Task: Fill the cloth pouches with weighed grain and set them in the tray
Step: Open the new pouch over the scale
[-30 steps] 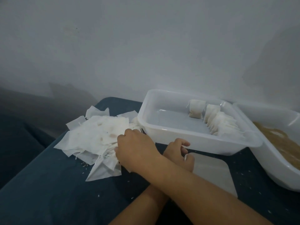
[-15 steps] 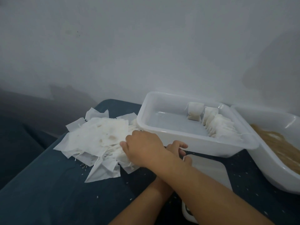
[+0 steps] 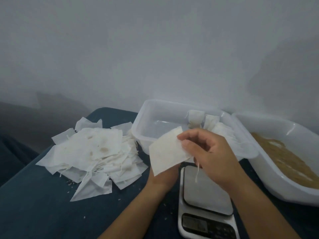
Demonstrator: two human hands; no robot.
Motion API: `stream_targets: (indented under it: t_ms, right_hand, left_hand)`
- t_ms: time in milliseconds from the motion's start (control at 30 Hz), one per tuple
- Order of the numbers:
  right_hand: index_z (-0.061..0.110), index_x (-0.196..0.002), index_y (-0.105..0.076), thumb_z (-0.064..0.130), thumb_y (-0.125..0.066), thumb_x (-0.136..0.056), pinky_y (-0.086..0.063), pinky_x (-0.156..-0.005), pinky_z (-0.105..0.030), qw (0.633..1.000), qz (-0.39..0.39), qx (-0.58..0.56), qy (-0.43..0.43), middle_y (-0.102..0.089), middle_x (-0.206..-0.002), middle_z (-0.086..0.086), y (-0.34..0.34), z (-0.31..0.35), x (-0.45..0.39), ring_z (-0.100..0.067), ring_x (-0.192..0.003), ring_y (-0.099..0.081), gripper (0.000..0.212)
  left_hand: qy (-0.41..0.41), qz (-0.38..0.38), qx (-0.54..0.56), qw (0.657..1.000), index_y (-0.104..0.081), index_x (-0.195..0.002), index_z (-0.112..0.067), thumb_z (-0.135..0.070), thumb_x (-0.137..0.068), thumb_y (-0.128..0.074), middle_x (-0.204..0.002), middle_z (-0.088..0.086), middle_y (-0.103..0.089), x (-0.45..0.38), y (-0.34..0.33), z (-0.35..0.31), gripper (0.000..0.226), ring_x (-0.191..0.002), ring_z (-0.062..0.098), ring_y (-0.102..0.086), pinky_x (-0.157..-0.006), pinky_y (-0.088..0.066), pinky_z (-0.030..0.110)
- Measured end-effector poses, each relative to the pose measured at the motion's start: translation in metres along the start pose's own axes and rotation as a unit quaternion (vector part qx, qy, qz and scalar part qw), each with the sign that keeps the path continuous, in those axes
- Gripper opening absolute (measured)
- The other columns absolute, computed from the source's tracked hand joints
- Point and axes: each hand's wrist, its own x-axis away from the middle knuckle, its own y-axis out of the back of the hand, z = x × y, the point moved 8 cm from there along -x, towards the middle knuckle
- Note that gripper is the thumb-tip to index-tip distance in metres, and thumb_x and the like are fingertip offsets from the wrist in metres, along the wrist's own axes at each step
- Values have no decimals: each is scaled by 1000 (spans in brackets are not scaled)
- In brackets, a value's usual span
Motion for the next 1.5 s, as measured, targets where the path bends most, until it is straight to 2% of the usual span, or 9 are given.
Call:
stream_targets:
  t_ms: [67, 133, 233, 300, 467, 600, 767, 967, 1500]
  right_hand:
    - [27, -98, -78, 6, -67, -98, -49, -56, -10, 999, -23, -32, -27, -74, -79, 12, 23, -17, 12, 3, -64, -65, 23]
    - [23, -104, -75, 5, -67, -98, -49, -55, -13, 997, -34, -39, -57, -74, -80, 6, 39, -35, 23, 1, -62, -64, 21]
    - [28, -112, -69, 10, -70, -97, -51, -59, -18, 996, -17, -11, -89, -73, -80, 3, 52, -58, 36, -3, -65, -64, 23]
    - [37, -110, -69, 18, -72, -96, -55, -66, -21, 995, 5, 41, -91, -74, -85, 4, 55, -66, 43, -6, -72, -68, 23]
    - [45, -108, -70, 28, -70, -96, -49, -71, -13, 991, -13, 122, -48, -70, -91, 18, 66, -69, 49, -3, -80, -64, 21]
    - [49, -115, -68, 28, -68, -98, -49, -74, -12, 993, -6, 115, -36, -70, -97, 19, 61, -67, 50, -4, -90, -67, 27]
    - [43, -117, -68, 35, -70, -95, -50, -76, -11, 986, -40, 161, -15, -66, -113, 30, 62, -66, 48, -2, -102, -65, 23]
    - [32, -109, -74, 42, -67, -95, -50, -83, -14, 965, -93, 234, 75, -66, -105, 24, 58, -54, 49, -2, -102, -63, 19]
    - [22, -107, -76, 30, -69, -97, -57, -84, -21, 930, -142, 291, 171, -74, -106, 13, 48, -38, 58, 2, -98, -66, 15]
  left_hand:
    - [-16, -2, 141, 990, -70, -109, -7, -15, -104, -57, -97, 11, -75, -2, 1, -2, 16, -87, 19, -67, -73, -54, 27]
    - [7, 24, 210, 977, -69, -118, -8, -36, -108, -47, -108, 11, -77, 1, -1, -2, 37, -97, 26, -72, -82, -54, 37]
    - [69, 110, 229, 965, -72, -118, -8, -66, -99, -35, -118, 20, -74, 3, -17, 1, 72, -103, 31, -75, -83, -55, 41]
    - [61, 154, 203, 965, -77, -112, -10, -73, -91, -37, -119, 23, -73, 5, -24, -2, 77, -101, 33, -74, -79, -59, 41]
    - [-66, 211, 0, 975, -73, -124, -25, -50, -89, -71, -122, 8, -75, 9, -31, -8, 43, -117, 32, -68, -100, -55, 44]
    - [-99, 166, -65, 979, -81, -106, -26, -45, -91, -74, -104, 5, -79, 8, -29, -11, 26, -96, 15, -74, -83, -57, 25]
    - [-160, 74, -71, 982, -83, -90, -29, -38, -79, -74, -87, 2, -80, 9, -18, -22, 17, -81, 11, -76, -70, -57, 19]
    - [-210, -10, -115, 971, -81, -80, -37, -23, -76, -87, -81, -3, -78, 12, -9, -32, 16, -72, 5, -72, -63, -52, 15]
    - [-218, 1, -152, 964, -76, -87, -37, -28, -89, -77, -81, -8, -75, 13, -15, -30, 10, -74, 4, -68, -62, -49, 14]
